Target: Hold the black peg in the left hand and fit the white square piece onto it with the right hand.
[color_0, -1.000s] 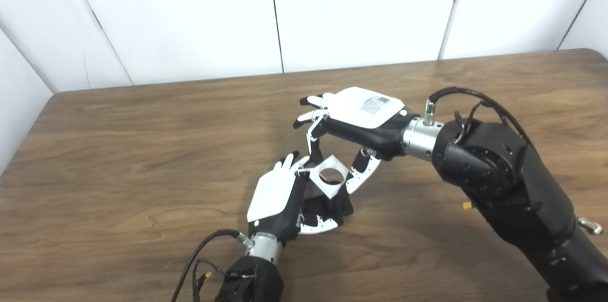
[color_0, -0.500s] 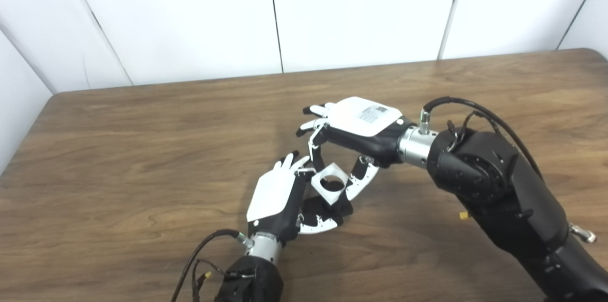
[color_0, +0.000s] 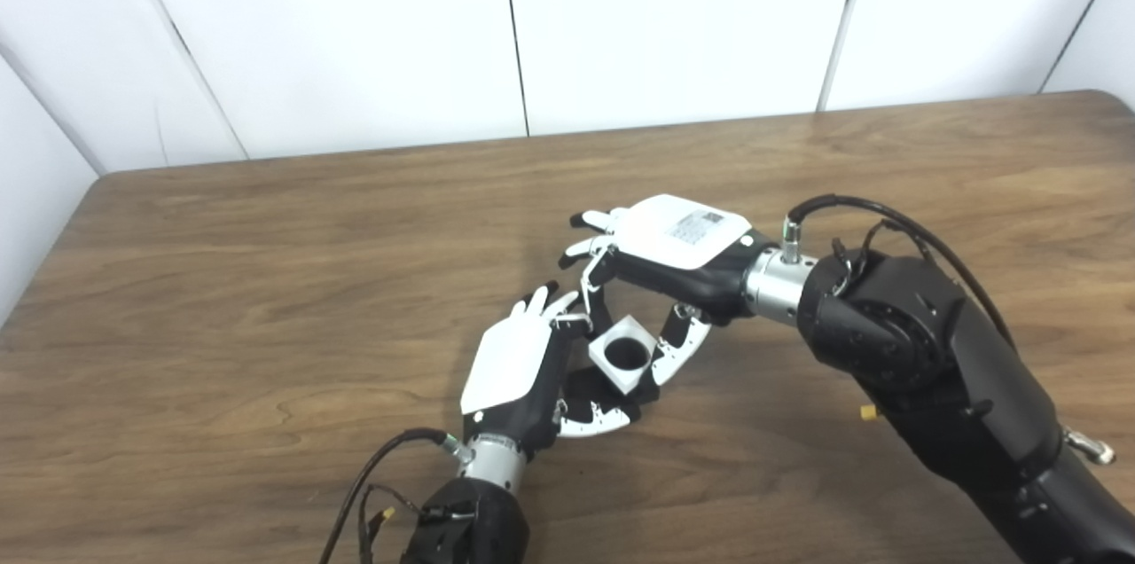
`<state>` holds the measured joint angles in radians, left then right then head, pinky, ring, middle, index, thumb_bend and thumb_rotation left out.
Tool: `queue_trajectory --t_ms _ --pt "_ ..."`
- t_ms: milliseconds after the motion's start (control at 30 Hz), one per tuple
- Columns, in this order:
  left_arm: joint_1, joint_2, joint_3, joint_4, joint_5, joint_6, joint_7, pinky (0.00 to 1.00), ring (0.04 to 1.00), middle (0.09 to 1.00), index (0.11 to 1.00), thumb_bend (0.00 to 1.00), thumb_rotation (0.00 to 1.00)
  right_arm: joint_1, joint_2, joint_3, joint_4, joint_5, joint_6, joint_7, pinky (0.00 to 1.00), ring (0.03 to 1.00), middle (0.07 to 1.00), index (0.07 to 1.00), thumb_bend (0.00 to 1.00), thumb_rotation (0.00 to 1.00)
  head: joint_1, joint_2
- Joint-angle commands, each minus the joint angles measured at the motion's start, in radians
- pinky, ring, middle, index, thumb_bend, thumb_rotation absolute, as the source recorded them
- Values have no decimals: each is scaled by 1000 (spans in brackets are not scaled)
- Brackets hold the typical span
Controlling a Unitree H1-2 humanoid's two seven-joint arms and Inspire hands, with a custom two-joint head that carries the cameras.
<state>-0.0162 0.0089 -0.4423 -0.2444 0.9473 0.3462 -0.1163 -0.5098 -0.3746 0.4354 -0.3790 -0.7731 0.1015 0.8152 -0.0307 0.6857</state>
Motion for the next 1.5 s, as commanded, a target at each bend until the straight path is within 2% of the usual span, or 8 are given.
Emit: queue_trajectory --t_ms 0,833,867,900,933,1167,1433,1467 --pt "-5 16 4 16 26 12 -4 1000 1000 908 491 519 69 -21 -6 -13 -12 1 -14 -21 984 1000 882 489 525 142 -2 1" --pt "-11 7 2 17 38 23 -15 1000 1000 912 491 519 69 -7 -5 -4 14 -9 -16 -34 991 1000 897 492 525 145 -2 -4" --pt "-10 8 2 18 37 20 -12 1000 1000 912 491 519 69 -7 -5 -4 12 -9 -13 -30 989 1000 898 551 713 174 -2 -4" --pt "-9 9 2 19 35 17 -9 1000 1000 910 491 519 69 -7 -5 -4 11 -9 -9 -27 990 1000 901 594 838 207 -2 -6" --pt "-9 9 3 19 35 14 -6 1000 1000 908 491 519 69 -7 -5 -4 9 -10 -6 -25 991 1000 902 613 885 225 -2 -3" --pt "-8 17 -4 11 45 23 -31 1000 1000 909 493 519 73 -5 -7 -8 5 -9 -5 -13 992 1000 905 653 981 305 -1 0" --pt "-9 30 -11 -5 60 30 -66 1000 1000 910 495 519 80 -6 -6 -9 10 -12 -3 -8 994 1000 905 650 994 330 0 4" --pt "-9 30 -11 -8 64 33 -72 1000 1000 911 524 570 111 -5 -7 -9 13 -11 -7 -11 994 1000 905 648 995 330 0 6"
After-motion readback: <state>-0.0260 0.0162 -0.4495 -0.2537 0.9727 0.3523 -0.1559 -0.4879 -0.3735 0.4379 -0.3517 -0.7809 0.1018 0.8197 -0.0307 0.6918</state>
